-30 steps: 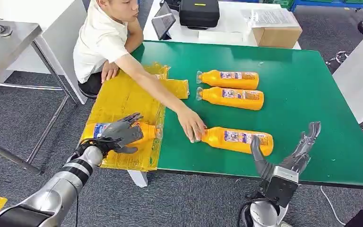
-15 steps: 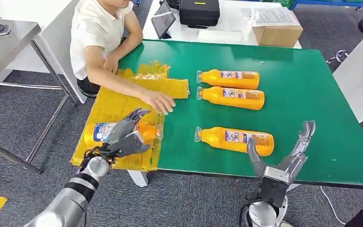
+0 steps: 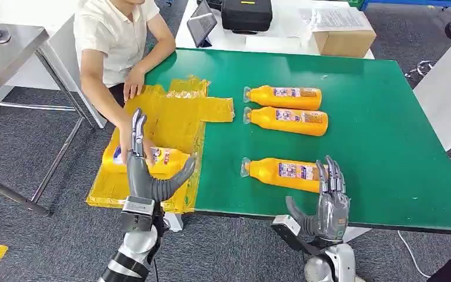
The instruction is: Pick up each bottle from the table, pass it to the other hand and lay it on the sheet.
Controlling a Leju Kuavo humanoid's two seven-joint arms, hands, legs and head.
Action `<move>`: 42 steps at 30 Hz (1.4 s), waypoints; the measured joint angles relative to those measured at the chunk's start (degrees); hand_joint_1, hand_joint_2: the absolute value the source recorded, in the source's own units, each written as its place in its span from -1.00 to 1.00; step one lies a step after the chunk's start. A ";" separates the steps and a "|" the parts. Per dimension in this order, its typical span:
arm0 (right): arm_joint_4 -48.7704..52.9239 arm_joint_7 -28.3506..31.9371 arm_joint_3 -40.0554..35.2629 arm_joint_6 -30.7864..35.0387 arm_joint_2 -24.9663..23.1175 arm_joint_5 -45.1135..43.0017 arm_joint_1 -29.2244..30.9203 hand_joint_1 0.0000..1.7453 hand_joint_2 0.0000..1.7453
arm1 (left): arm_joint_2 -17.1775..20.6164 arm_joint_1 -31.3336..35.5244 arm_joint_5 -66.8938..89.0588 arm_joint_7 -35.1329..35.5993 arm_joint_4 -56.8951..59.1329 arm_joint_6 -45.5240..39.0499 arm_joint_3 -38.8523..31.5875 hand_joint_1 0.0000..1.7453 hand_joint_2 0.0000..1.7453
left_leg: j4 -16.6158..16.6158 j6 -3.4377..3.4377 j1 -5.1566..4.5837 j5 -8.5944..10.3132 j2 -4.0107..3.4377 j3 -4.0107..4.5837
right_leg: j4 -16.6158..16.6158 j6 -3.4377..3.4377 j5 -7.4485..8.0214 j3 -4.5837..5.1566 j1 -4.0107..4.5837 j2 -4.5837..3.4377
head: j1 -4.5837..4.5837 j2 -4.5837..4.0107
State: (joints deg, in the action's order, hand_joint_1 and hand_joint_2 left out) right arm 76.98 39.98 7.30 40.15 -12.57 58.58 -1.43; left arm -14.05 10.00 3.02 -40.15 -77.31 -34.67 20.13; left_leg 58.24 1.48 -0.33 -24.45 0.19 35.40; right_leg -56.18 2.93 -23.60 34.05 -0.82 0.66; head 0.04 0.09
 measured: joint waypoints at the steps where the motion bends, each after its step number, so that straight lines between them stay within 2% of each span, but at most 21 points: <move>1: -0.39 0.00 0.32 0.00 0.04 0.04 0.13 -1.00 1.00 | -0.11 -0.12 0.00 0.00 -0.43 0.00 0.13 -1.00 1.00 | 0.00 0.01 0.00 0.01 0.01 0.00 | 0.00 0.00 0.00 0.00 0.00 0.01 | -0.02 0.00; 9: -1.97 -0.07 1.49 0.02 0.13 1.25 0.79 -1.00 1.00 | -0.26 -0.63 0.00 0.00 -1.64 -0.37 0.52 -1.00 1.00 | 0.00 0.01 0.00 0.02 0.00 0.01 | -0.02 0.00 0.01 0.00 0.00 0.00 | 0.00 0.00; 11: -2.71 -2.72 2.56 0.00 0.24 8.10 1.61 -1.00 1.00 | -0.26 -0.95 0.26 -0.02 -2.91 -2.08 1.01 -1.00 1.00 | 0.00 0.01 0.00 0.01 -0.01 0.01 | -0.01 0.00 0.01 0.00 0.00 -0.01 | 0.00 0.00; 13: -5.07 -8.38 2.95 0.02 2.12 15.92 3.53 -1.00 1.00 | -0.26 -1.05 2.32 -0.02 -3.85 -4.33 2.25 -1.00 1.00 | 0.00 0.02 -0.02 0.02 0.01 0.01 | 0.00 0.01 0.01 -0.01 -0.02 0.01 | 0.00 0.00; 17: -10.95 -17.43 2.18 0.02 6.36 20.28 7.59 -1.00 1.00 | -0.26 -2.03 2.90 3.15 -2.53 -3.41 6.03 -1.00 1.00 | 0.00 0.06 -0.09 0.04 0.06 0.01 | 0.03 0.04 0.03 -0.04 -0.10 0.04 | 0.00 0.00; 24: -24.20 -19.63 -2.66 0.02 11.34 14.84 13.67 -1.00 1.00 | -0.26 -1.72 1.38 2.03 1.27 -3.39 11.50 -1.00 1.00 | 0.01 0.07 -0.11 0.04 -0.02 0.02 | 0.01 0.06 0.06 0.00 -0.11 0.00 | 0.02 0.00; 31: -37.47 -24.58 -10.71 -0.63 13.29 13.14 22.05 -1.00 1.00 | -0.26 -0.48 0.26 4.29 2.45 -1.92 14.66 -1.00 1.00 | 0.01 0.06 -0.05 0.07 -0.03 -0.01 | 0.00 0.06 0.06 -0.01 -0.04 -0.01 | 0.02 0.00; 34: -39.15 -25.20 -11.74 -0.74 13.44 12.85 23.12 -1.00 1.00 | -0.26 -0.36 0.24 4.66 2.65 -1.64 14.95 -1.00 1.00 | 0.01 0.06 -0.05 0.07 -0.04 -0.02 | 0.00 0.06 0.06 -0.01 -0.05 -0.01 | 0.02 0.00; 42: -45.09 -26.25 -15.32 -6.58 14.62 8.85 27.28 -1.00 1.00 | -0.26 0.34 0.00 6.10 3.67 -0.02 16.00 -1.00 1.00 | 0.01 0.09 -0.07 0.04 -0.06 -0.22 | 0.05 0.05 0.07 -0.14 -0.06 -0.04 | 0.00 0.00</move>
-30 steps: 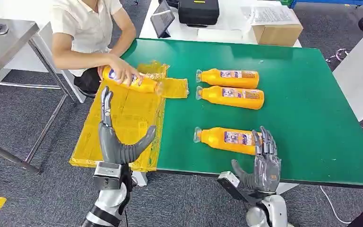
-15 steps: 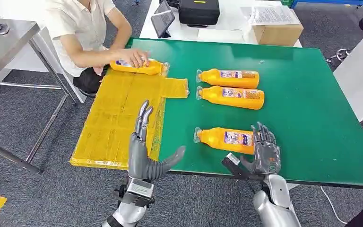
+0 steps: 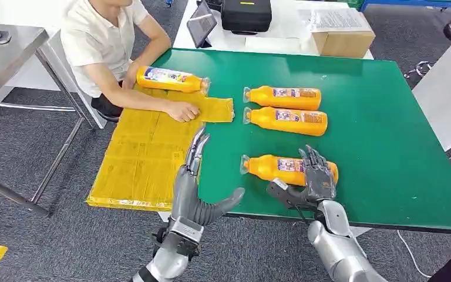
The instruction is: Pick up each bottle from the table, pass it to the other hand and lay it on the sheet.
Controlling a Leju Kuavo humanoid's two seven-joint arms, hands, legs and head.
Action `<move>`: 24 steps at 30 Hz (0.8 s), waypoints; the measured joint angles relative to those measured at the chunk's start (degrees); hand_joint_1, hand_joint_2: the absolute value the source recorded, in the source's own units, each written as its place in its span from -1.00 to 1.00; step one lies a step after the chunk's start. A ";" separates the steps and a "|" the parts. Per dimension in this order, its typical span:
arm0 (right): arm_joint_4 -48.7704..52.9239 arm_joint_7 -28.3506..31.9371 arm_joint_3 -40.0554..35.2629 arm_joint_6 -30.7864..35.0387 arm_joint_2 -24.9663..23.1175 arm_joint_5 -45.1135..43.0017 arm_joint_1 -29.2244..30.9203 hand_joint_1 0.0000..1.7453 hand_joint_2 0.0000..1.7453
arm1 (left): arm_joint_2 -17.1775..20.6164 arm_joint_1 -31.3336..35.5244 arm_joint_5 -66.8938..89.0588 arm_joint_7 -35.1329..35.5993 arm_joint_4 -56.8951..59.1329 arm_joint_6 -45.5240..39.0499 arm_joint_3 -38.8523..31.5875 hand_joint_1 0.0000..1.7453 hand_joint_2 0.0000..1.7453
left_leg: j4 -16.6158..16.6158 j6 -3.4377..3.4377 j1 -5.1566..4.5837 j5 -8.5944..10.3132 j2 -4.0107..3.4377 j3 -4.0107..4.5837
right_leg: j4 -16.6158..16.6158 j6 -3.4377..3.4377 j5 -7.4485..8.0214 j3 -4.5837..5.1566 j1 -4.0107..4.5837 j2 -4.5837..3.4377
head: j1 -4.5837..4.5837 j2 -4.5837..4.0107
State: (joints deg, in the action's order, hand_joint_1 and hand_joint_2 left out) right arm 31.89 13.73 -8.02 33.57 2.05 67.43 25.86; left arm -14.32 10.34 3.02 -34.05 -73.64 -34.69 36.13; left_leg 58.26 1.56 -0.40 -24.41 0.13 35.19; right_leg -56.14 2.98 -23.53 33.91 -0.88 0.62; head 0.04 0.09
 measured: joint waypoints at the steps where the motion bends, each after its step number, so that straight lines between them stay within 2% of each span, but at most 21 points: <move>1: -0.44 0.00 -0.15 -1.18 0.09 -0.26 0.56 -0.90 1.00 | 0.00 0.07 0.00 0.07 0.09 0.11 0.09 -1.00 1.00 | 0.00 0.00 0.00 0.00 -0.02 -0.08 | 0.01 0.00 0.00 -0.04 0.00 -0.01 | 0.00 0.00; 2: -0.83 -0.04 -0.46 -2.26 0.20 -0.43 1.03 0.66 1.00 | 0.00 0.11 0.00 0.13 0.17 0.28 0.13 -1.00 1.00 | 0.00 0.00 0.00 -0.01 -0.06 -0.16 | 0.01 -0.01 0.00 -0.09 0.00 -0.02 | 0.00 0.00; 3: -1.18 -0.13 -0.63 -2.97 0.28 -0.54 1.46 0.96 1.00 | 0.00 0.15 0.00 0.17 0.20 0.44 0.15 -1.00 1.00 | 0.00 0.00 0.00 -0.02 -0.14 -0.22 | 0.01 -0.01 0.01 -0.12 0.00 -0.06 | 0.00 0.00; 7: -2.40 -2.26 -1.77 -8.18 0.85 -0.52 2.43 1.00 1.00 | 0.00 0.39 0.00 1.12 0.22 0.61 0.20 -1.00 1.00 | -0.01 0.00 0.01 -0.03 -0.24 -0.52 | 0.02 -0.03 0.04 -0.32 0.01 -0.22 | 0.00 0.00; 9: -2.71 -4.26 -2.84 -12.73 1.48 -0.41 3.27 1.00 1.00 | 0.00 0.44 0.09 2.03 0.22 1.18 0.20 -1.00 1.00 | -0.01 0.01 0.01 -0.10 -0.27 -0.82 | 0.07 -0.06 0.00 0.00 0.00 -0.30 | 0.02 0.00; 13: -2.77 -5.91 -4.17 -15.86 2.80 -2.21 3.87 1.00 1.00 | 0.00 0.39 0.63 3.19 0.22 1.81 0.24 -1.00 1.00 | -0.01 0.19 0.01 -0.14 -0.05 -1.10 | 0.15 -0.03 -0.20 -0.47 0.01 -0.11 | 0.00 0.00; 16: -2.12 -0.06 -3.41 -18.69 3.32 -10.17 3.88 1.00 1.00 | 0.00 0.36 0.55 3.39 0.22 2.27 0.17 -1.00 1.00 | -0.02 0.22 0.06 -0.16 -0.02 -1.34 | 0.29 0.06 -0.16 -0.81 0.04 -0.11 | 0.00 0.00; 20: -1.07 3.28 -2.14 -21.22 3.80 -15.37 3.43 1.00 1.00 | 0.02 0.36 -0.20 3.52 0.22 2.80 0.11 -1.00 1.00 | -0.03 0.25 0.09 -0.33 -0.20 -1.64 | 0.46 0.07 -0.18 -1.13 0.07 -0.16 | 0.00 0.00; 23: 1.33 8.73 -0.11 -23.18 3.69 -24.37 1.95 1.00 1.00 | 0.02 0.06 -5.25 3.21 0.22 4.65 -0.26 -1.00 1.00 | -0.04 0.19 0.11 -0.49 -0.32 -1.70 | 0.49 0.09 -0.15 -1.24 0.09 -0.36 | -0.07 0.00; 24: 2.62 10.46 0.17 -23.36 3.37 -26.97 0.86 1.00 1.00 | 0.02 -0.08 -7.92 2.85 0.31 4.88 -0.50 -1.00 1.00 | -0.03 0.18 0.11 -0.51 -0.51 -1.72 | 0.49 0.17 -0.07 -1.79 0.09 -0.52 | -0.04 0.00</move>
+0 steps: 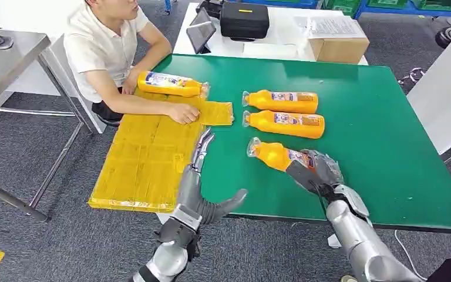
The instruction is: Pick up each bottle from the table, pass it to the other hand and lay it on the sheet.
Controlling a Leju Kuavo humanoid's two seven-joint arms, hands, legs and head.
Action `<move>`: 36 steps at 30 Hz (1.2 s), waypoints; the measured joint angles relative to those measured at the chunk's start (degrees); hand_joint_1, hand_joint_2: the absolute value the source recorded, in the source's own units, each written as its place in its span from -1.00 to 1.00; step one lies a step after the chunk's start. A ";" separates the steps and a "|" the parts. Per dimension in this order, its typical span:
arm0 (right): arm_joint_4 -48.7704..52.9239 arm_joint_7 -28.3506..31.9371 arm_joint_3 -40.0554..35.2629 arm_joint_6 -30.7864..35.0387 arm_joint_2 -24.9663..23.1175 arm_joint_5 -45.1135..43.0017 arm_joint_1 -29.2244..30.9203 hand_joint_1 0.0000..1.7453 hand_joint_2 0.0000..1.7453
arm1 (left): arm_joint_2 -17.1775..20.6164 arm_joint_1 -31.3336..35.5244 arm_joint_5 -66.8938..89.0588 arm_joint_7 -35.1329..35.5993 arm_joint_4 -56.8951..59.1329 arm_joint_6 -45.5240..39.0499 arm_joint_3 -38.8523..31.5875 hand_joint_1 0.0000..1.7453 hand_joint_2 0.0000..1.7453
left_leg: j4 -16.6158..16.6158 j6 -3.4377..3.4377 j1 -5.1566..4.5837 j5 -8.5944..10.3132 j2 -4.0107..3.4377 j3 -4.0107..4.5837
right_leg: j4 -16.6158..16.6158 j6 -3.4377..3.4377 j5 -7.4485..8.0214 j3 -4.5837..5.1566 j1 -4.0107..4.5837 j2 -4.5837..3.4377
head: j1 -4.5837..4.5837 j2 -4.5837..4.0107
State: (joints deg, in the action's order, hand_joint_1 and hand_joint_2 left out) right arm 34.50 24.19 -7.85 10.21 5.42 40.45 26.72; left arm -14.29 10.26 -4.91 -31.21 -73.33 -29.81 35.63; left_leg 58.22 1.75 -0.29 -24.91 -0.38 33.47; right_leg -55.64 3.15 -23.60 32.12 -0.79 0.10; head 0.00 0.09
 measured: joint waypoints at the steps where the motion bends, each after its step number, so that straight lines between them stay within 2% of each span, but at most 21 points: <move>1: 1.81 1.52 0.26 -0.07 -0.57 -3.15 -1.46 1.00 1.00 | 0.00 -0.10 -2.91 -0.82 0.20 -0.24 -0.42 -1.00 1.00 | 0.00 0.00 0.00 0.00 -0.18 0.00 | 0.00 -0.04 0.06 0.07 0.01 -0.13 | 0.00 0.00; 8: 15.38 4.29 0.51 -0.84 -3.91 -15.98 -10.07 1.00 1.00 | 0.00 -1.63 -13.74 -4.14 0.81 -5.18 -4.30 -1.00 1.00 | -0.01 -0.03 0.17 0.00 -0.18 0.14 | -0.02 -0.14 0.05 0.18 0.17 -0.15 | 0.02 0.00; 13: 26.61 1.93 -1.11 0.22 -6.08 -19.47 -16.56 1.00 1.00 | 0.50 -4.03 -18.22 -4.18 0.79 -6.21 -8.11 -1.00 1.00 | -0.01 -0.10 0.20 0.10 -0.16 0.70 | -0.08 -0.15 0.06 0.72 0.18 -0.14 | 0.04 0.00; 26: 32.73 2.07 -2.62 0.39 -6.58 -21.18 -20.17 1.00 1.00 | 0.55 -4.97 -19.55 -3.98 0.76 -6.14 -9.77 -1.00 1.00 | 0.00 -0.06 0.08 0.13 0.00 1.30 | -0.09 -0.14 0.06 1.19 0.09 -0.01 | 0.04 0.00; 28: 33.97 3.72 -3.14 0.61 -6.76 -22.76 -20.84 1.00 1.00 | 0.68 -5.70 -23.98 0.53 0.27 -1.63 -9.90 -1.00 1.00 | 0.00 -0.07 0.09 0.13 0.00 1.33 | -0.09 -0.14 0.05 1.21 0.10 -0.01 | 0.02 0.00; 31: 37.00 4.62 -5.29 -0.18 -7.28 -25.42 -21.63 1.00 1.00 | 1.77 -8.36 -32.92 10.10 -0.63 12.68 -9.31 -1.00 1.00 | -0.01 -0.08 0.10 0.12 -0.03 1.46 | -0.11 -0.14 0.05 1.39 0.12 -0.03 | 0.02 0.00; 33: 38.09 4.64 -8.05 -1.91 -7.39 -26.42 -21.27 1.00 1.00 | 2.80 -9.86 -35.90 11.32 -0.48 21.12 -8.37 -1.00 1.00 | -0.01 -0.08 0.11 0.12 -0.07 1.53 | -0.11 -0.14 0.06 1.53 0.12 -0.03 | 0.04 0.00; 36: 38.26 4.80 -11.83 -2.93 -7.57 -27.43 -20.40 1.00 1.00 | 4.15 -9.99 -35.81 11.54 0.50 25.99 -6.97 -1.00 1.00 | -0.01 -0.08 0.13 0.14 0.00 1.60 | -0.11 -0.15 0.05 1.54 0.13 0.01 | 0.04 0.00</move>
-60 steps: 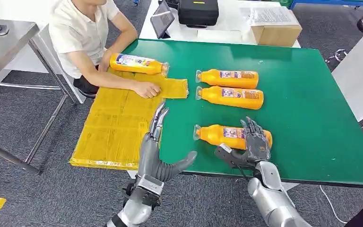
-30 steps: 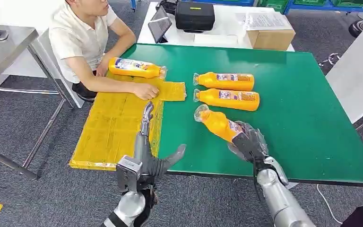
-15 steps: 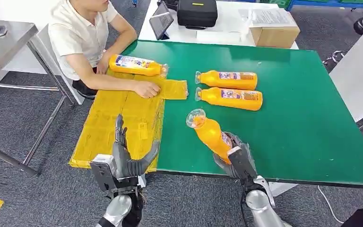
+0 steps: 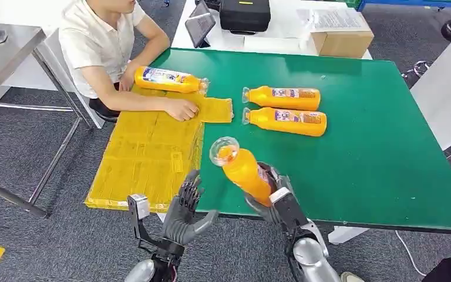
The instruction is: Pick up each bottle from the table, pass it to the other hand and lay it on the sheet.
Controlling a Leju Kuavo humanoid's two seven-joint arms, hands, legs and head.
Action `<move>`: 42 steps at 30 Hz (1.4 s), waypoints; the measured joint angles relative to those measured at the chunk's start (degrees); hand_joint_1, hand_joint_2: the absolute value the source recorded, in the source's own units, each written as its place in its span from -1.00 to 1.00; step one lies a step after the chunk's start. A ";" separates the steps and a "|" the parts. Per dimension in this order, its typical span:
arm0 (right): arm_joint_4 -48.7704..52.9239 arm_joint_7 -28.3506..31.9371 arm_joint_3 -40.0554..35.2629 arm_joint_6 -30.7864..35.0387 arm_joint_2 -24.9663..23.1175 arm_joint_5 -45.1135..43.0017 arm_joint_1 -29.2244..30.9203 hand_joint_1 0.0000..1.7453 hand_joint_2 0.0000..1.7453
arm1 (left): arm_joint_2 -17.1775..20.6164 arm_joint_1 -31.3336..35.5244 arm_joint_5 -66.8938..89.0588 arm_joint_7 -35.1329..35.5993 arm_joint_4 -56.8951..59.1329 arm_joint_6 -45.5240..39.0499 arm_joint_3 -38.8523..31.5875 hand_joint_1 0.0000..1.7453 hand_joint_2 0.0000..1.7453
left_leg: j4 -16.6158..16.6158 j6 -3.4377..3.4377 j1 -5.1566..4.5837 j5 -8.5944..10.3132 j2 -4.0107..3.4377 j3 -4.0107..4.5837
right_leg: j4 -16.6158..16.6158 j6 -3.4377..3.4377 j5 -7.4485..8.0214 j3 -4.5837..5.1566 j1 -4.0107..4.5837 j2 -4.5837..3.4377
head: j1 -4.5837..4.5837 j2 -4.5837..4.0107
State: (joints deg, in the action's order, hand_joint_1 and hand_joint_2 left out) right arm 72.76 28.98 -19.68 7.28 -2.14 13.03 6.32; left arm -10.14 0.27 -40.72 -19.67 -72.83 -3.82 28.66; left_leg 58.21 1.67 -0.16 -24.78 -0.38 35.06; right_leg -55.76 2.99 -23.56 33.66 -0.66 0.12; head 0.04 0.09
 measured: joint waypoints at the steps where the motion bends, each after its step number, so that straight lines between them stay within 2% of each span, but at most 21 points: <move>1: -0.02 -0.04 -0.85 -0.13 -0.15 -0.22 0.27 1.00 1.00 | 0.22 0.00 0.68 0.00 0.15 0.96 0.28 -1.00 1.00 | 0.00 0.00 0.00 0.01 0.00 0.01 | 0.00 0.00 0.00 0.00 0.00 0.00 | 0.00 0.00; 6: -3.96 -0.83 -5.64 -4.44 -0.98 0.96 3.39 1.00 1.00 | 1.29 1.45 7.93 2.06 1.49 5.11 2.71 -1.00 1.00 | 0.00 0.03 0.00 0.03 0.00 0.03 | -0.01 0.00 0.01 -0.02 -0.01 0.00 | -0.04 0.00; 16: -10.71 -1.09 -9.76 -4.26 -2.53 1.46 8.39 1.00 1.00 | 1.77 3.95 8.78 1.79 5.73 10.20 0.48 -1.00 1.00 | 0.00 0.04 -0.01 0.08 0.04 0.06 | -0.03 0.01 0.02 0.02 -0.01 0.04 | -0.02 0.00; 31: -13.64 -1.09 -17.59 -2.82 -4.70 4.92 9.69 1.00 1.00 | 0.37 8.18 7.08 3.10 7.72 0.19 -1.99 -1.00 1.00 | 0.00 0.03 -0.01 0.10 0.04 0.11 | -0.04 0.00 0.02 0.09 -0.02 0.04 | -0.04 0.00; 37: -13.64 -2.67 -19.34 1.82 -4.83 7.61 10.17 1.00 1.00 | -1.00 9.48 8.70 0.00 9.14 -7.94 -1.92 -1.00 1.00 | 0.02 0.03 -0.03 0.10 0.03 0.11 | -0.03 0.01 0.02 0.11 -0.03 0.04 | -0.02 0.00; 42: -13.49 -3.24 -20.17 3.61 -4.76 8.39 10.69 1.00 1.00 | -1.88 9.81 8.33 -0.22 9.18 -8.92 -1.79 -1.00 1.00 | 0.02 0.03 -0.02 0.10 0.01 0.11 | -0.03 0.01 0.02 0.13 -0.02 0.03 | 0.00 0.00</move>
State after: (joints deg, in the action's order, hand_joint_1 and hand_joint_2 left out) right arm 59.28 25.75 -39.85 10.89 -6.91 21.42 17.01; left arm -12.02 10.08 -32.39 -19.89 -63.65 -12.74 26.86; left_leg 58.23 1.70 -0.19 -24.68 -0.37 35.17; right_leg -55.79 3.00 -23.53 33.79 -0.68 0.15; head 0.04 0.09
